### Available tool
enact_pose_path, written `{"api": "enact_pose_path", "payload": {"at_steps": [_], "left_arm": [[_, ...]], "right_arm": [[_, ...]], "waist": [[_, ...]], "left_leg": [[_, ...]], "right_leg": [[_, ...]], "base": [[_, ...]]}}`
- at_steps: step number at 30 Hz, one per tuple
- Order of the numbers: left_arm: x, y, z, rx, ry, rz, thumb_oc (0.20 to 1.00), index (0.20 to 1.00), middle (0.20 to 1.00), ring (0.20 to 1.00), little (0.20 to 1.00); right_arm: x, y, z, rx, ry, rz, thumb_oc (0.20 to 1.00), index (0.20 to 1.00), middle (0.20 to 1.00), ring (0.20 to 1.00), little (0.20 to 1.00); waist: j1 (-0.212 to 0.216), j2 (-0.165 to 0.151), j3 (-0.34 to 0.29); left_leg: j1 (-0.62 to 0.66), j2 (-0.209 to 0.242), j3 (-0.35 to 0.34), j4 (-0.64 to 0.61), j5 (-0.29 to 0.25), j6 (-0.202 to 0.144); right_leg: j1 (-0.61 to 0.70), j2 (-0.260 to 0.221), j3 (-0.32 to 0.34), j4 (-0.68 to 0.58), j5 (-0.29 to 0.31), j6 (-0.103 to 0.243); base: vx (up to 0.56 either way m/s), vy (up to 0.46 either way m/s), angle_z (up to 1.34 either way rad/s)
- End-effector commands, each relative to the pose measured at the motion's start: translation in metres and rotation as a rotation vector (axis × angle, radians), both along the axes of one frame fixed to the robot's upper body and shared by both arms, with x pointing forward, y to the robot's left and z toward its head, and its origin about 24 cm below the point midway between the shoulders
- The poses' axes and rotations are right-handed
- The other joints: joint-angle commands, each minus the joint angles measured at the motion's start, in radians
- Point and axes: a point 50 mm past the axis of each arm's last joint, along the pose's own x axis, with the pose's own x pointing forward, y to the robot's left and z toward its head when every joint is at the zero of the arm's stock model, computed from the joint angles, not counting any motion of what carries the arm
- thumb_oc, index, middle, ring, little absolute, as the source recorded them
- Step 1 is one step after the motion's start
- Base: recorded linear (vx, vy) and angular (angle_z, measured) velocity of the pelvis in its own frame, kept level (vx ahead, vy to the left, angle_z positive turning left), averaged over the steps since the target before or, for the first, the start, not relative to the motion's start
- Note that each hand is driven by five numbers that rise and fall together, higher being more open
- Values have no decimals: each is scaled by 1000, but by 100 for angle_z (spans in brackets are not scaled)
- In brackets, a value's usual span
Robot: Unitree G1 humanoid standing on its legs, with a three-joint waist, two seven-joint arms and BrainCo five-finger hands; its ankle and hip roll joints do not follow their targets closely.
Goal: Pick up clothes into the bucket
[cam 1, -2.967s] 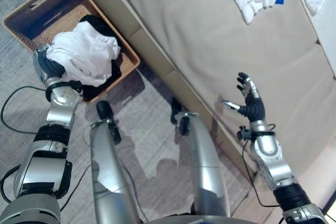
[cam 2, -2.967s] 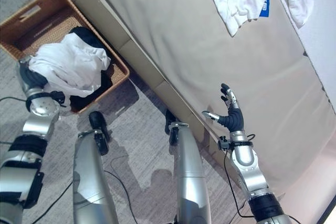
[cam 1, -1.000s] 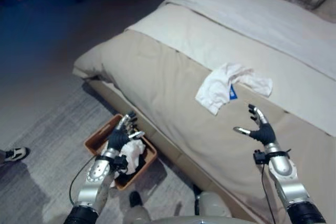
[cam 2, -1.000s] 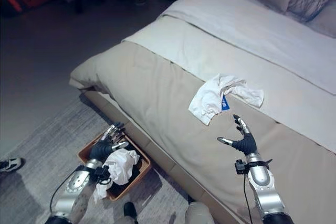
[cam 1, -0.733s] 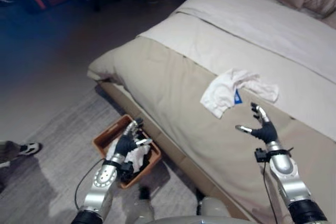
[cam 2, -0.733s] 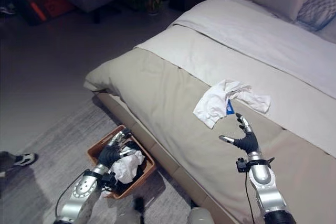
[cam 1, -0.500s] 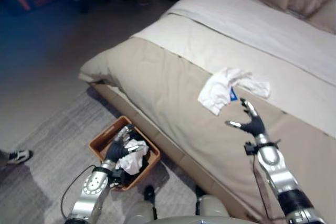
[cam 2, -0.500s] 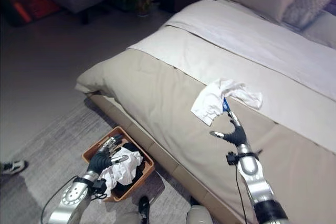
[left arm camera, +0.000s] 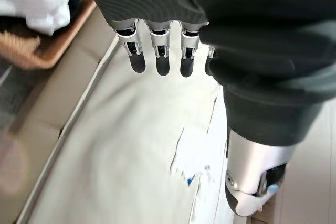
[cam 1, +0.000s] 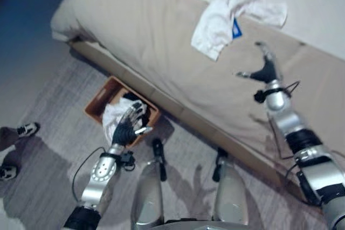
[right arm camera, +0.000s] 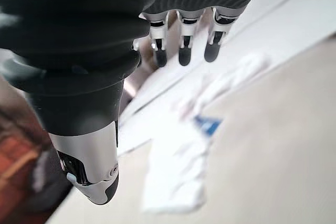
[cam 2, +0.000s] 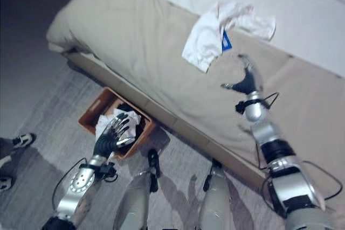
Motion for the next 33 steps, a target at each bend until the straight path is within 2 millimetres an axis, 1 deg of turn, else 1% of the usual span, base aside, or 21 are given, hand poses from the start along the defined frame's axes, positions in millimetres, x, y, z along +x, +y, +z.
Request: {"api": "enact_pose_path", "payload": {"at_steps": [1,3,4,5,7,8,11,12,13,15,17,19,20,21,22,23,24,25,26,29,33], "left_arm": [[-4,6,20,-36,-116,49,1000,1000,1000,1000,1000],[-2,2,22,-51,-124,52,1000,1000,1000,1000,1000],[0,-2,25,-56,-138,48,1000,1000,1000,1000,1000],[0,-2,25,-56,-138,48,1000,1000,1000,1000,1000],[0,-6,30,-66,-156,41,1000,1000,1000,1000,1000],[2,-7,35,-74,-179,48,1000,1000,1000,1000,1000],[2,-9,37,-81,-186,48,1000,1000,1000,1000,1000],[3,-10,40,-70,-199,44,1000,1000,1000,1000,1000],[3,-10,40,-71,-200,45,1000,1000,1000,1000,1000],[4,-11,44,-41,-222,42,1000,1000,1000,1000,1000],[2,-14,49,-23,-244,16,1000,1000,1000,1000,1000],[2,-15,50,-21,-247,8,1000,1000,1000,1000,1000],[2,-16,50,-24,-245,5,1000,1000,1000,1000,1000],[2,-16,52,-27,-250,6,1000,1000,1000,1000,1000],[2,-17,52,-28,-252,6,1000,1000,1000,1000,1000],[2,-18,55,-31,-262,-3,1000,1000,1000,1000,1000],[3,-19,55,-32,-264,-3,1000,1000,1000,1000,1000],[2,-20,57,-34,-272,-12,1000,1000,1000,1000,1000],[3,-22,61,-36,-285,-21,1000,1000,1000,1000,1000],[4,-24,67,-44,-310,-27,1000,1000,1000,1000,1000],[4,-25,73,-50,-337,-31,1000,1000,1000,1000,1000]], "right_arm": [[7,2,39,2,-142,-9,1000,1000,1000,1000,1000],[9,0,60,-4,-195,-28,1000,1000,1000,1000,1000],[10,-3,76,5,-241,-49,1000,1000,1000,1000,1000],[10,-3,77,5,-241,-49,1000,1000,1000,1000,1000],[10,-5,96,-20,-287,-72,1000,1000,1000,1000,1000],[9,-8,113,-34,-334,-106,1000,1000,1000,1000,1000],[11,-14,123,7,-350,-136,1000,1000,1000,1000,1000],[10,-16,140,-40,-372,-166,1000,1000,1000,1000,1000],[11,-15,141,-42,-373,-165,1000,1000,1000,1000,1000],[9,-15,154,-65,-400,-177,1000,1000,1000,1000,1000],[7,-17,175,-124,-424,-211,1000,1000,1000,1000,1000],[6,-18,186,-148,-430,-234,1000,1000,1000,1000,1000],[5,-17,191,-165,-436,-236,1000,1000,1000,1000,1000],[4,-17,197,-184,-441,-245,1000,1000,1000,1000,1000],[4,-16,198,-185,-444,-244,1000,1000,1000,1000,1000],[2,-16,206,-243,-445,-263,1000,1000,1000,1000,1000],[2,-16,207,-244,-448,-263,1000,1000,1000,1000,1000],[1,-18,210,-265,-442,-278,1000,1000,1000,1000,1000],[-1,-19,217,-277,-439,-290,1000,1000,1000,1000,1000],[-4,-21,228,-288,-448,-312,1000,1000,1000,1000,1000],[-5,-18,235,-311,-446,-301,1000,1000,1000,1000,1000]], "waist": [[1,-37,-34],[-1,-27,-18],[-2,-18,-5],[-2,-18,-6],[-2,-8,7],[-2,1,10],[1,9,7],[7,15,10],[6,16,10],[8,18,12],[14,21,12],[21,23,12],[26,24,7],[29,24,8],[26,23,14],[34,23,9],[31,23,14],[38,24,10],[42,22,10],[51,26,13],[58,30,16]], "left_leg": [[-56,-15,-39,108,-59,-14],[-101,-10,-41,120,-54,-17],[-140,-9,-43,128,-49,-21],[-140,-9,-43,128,-49,-21],[-178,-6,-44,130,-42,-25],[-214,-1,-41,129,-35,-29],[-240,-1,-44,122,-27,-31],[-259,-1,-47,106,-14,-36],[-262,-1,-47,107,-14,-36],[-282,2,-52,94,0,-41],[-313,4,-60,75,16,-48],[-334,7,-65,66,27,-53],[-331,11,-72,65,5,-64],[-337,13,-74,59,9,-66],[-349,9,-68,57,37,-59],[-347,16,-78,41,23,-75],[-359,12,-72,39,51,-68],[-353,16,-79,36,27,-79],[-366,18,-83,28,35,-83],[-379,18,-89,8,52,-91],[-395,16,-96,-5,66,-98]], "right_leg": [[-67,-52,30,7,84,39],[-119,-49,41,37,76,35],[-164,-47,48,60,71,32],[-164,-47,49,61,70,32],[-208,-44,58,82,65,30],[-247,-39,66,94,62,28],[-277,-37,69,104,59,26],[-304,-33,73,110,57,24],[-307,-34,73,111,56,24],[-329,-30,73,114,55,24],[-361,-28,64,125,49,23],[-381,-28,59,135,45,21],[-382,-22,63,151,14,33],[-390,-22,60,154,13,33],[-398,-26,54,144,41,20],[-405,-20,56,157,11,34],[-413,-24,50,147,39,21],[-414,-21,52,164,7,34],[-427,-20,50,167,4,34],[-446,-23,41,180,-2,36],[-464,-25,35,193,-8,37]], "base": [[-103,-42,7],[-93,-50,3],[-71,-37,3],[-63,-45,6],[-61,-30,7],[-46,-18,8],[-18,-24,5],[-12,-26,3],[-19,-43,5],[-11,-41,4],[-13,-67,3],[34,-53,1],[78,-52,4],[5,-36,7],[11,-43,13],[-69,-23,13],[89,-46,11],[13,-44,4],[89,-50,3],[15,-50,8],[12,-38,7]]}}
